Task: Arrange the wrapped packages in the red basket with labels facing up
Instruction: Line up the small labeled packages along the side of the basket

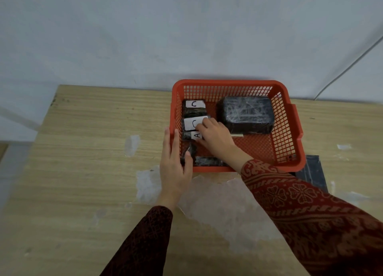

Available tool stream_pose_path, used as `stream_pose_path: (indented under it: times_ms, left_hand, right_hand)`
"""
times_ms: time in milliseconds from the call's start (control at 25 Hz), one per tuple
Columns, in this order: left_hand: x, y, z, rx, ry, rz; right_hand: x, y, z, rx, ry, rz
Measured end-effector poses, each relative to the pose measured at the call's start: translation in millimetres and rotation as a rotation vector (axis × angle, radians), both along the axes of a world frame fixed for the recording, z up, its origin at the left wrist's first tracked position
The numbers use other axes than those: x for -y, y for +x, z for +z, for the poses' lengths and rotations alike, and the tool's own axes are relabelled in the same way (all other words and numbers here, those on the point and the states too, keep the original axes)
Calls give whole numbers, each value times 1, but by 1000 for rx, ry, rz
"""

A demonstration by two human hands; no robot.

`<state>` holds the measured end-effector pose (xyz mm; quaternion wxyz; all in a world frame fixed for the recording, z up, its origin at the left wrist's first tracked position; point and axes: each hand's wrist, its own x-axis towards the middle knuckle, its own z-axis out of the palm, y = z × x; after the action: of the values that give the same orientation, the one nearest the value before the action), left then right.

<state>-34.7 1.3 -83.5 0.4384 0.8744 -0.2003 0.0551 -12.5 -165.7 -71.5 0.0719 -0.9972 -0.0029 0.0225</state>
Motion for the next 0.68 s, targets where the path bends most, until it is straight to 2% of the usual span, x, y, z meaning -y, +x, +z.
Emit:
stream_pose_path:
  times_ms: [40, 120, 240, 400, 520, 600, 680]
  left_hand:
    - [0, 0, 0, -6, -8, -1]
    - [2, -1, -1, -27, -30, 10]
    - [2, -3, -3, -72, -61, 30]
    - [2, -3, -2, -78, -61, 35]
    - [2, -3, 1, -88, -57, 36]
    - [2, -3, 2, -93, -65, 29]
    - [2, -3, 2, -86, -74, 27]
  right_hand:
    - [1, -2, 2, 38, 23, 31]
    - [3, -5, 5, 69, 69, 229]
    - [2, -7, 8, -33, 73, 503]
    - [-3, 3, 6, 6, -75, 564]
    - [-9, 6, 7, 22, -113, 604]
    - [-6, 6, 10, 20, -85, 594]
    - [2, 2, 13, -11, 27, 514]
